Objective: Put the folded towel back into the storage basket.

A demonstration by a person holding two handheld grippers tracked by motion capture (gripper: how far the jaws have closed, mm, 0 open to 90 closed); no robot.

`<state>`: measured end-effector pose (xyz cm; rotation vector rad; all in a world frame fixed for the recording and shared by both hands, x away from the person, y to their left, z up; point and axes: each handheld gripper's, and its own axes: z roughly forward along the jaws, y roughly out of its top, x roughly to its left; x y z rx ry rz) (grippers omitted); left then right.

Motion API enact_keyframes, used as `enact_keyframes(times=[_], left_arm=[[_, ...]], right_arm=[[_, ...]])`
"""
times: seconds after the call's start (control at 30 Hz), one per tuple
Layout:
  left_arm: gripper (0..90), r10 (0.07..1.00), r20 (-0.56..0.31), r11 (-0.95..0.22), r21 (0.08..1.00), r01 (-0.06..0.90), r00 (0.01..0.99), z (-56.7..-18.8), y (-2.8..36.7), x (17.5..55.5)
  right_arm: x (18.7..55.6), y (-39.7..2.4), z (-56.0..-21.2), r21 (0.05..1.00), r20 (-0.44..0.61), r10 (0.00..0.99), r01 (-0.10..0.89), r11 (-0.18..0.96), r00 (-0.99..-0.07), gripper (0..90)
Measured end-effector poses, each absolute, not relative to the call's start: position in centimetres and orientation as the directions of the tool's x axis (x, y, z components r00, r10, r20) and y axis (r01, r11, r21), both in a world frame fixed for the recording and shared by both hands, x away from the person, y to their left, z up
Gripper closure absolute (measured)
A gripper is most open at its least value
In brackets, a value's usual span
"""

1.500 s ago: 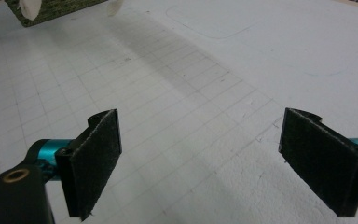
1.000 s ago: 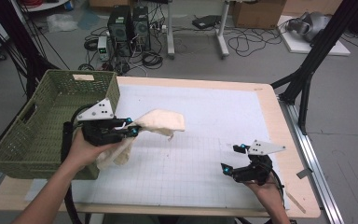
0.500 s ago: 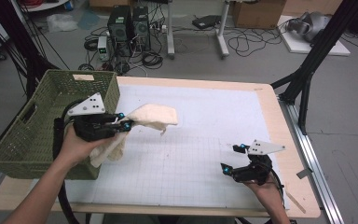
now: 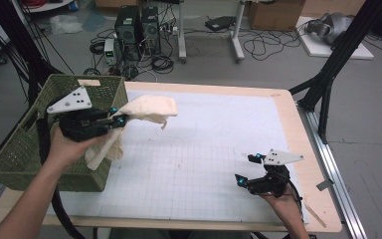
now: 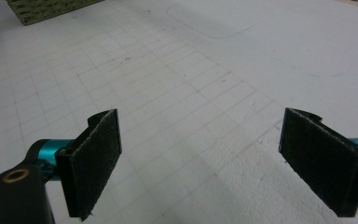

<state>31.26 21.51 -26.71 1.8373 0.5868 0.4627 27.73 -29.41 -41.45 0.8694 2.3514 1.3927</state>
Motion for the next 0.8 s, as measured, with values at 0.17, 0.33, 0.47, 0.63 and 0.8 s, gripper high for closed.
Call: enact_keyframes(times=[0.17, 0.33, 0.47, 0.63, 0.8], left_arm=[[79.7, 0.620, 0.020, -0.263, 0.947, 0.184, 0.784, -26.7, 22.4, 31.4], [79.7, 0.642, 0.022, -0.256, 0.948, 0.187, 0.766, -26.5, 23.5, 31.5], [79.7, 0.672, 0.016, -0.236, 0.952, 0.194, 0.740, -26.3, 24.6, 31.6], [79.7, 0.716, 0.012, -0.210, 0.957, 0.199, 0.698, -25.9, 26.5, 31.5], [79.7, 0.768, 0.017, -0.193, 0.959, 0.205, 0.640, -26.0, 28.3, 31.4]], right_arm=[[27.7, -29.3, -41.5, 0.861, 0.072, 0.618, 0.361, 0.357, -0.783, 12.4], [27.7, -29.3, -41.5, 0.860, 0.072, 0.619, 0.363, 0.359, -0.782, 12.4], [27.8, -29.3, -41.5, 0.859, 0.074, 0.619, 0.365, 0.359, -0.782, 12.4], [27.8, -29.2, -41.6, 0.860, 0.072, 0.616, 0.362, 0.361, -0.785, 12.4], [27.9, -29.1, -41.6, 0.857, 0.066, 0.612, 0.359, 0.369, -0.788, 12.4]])
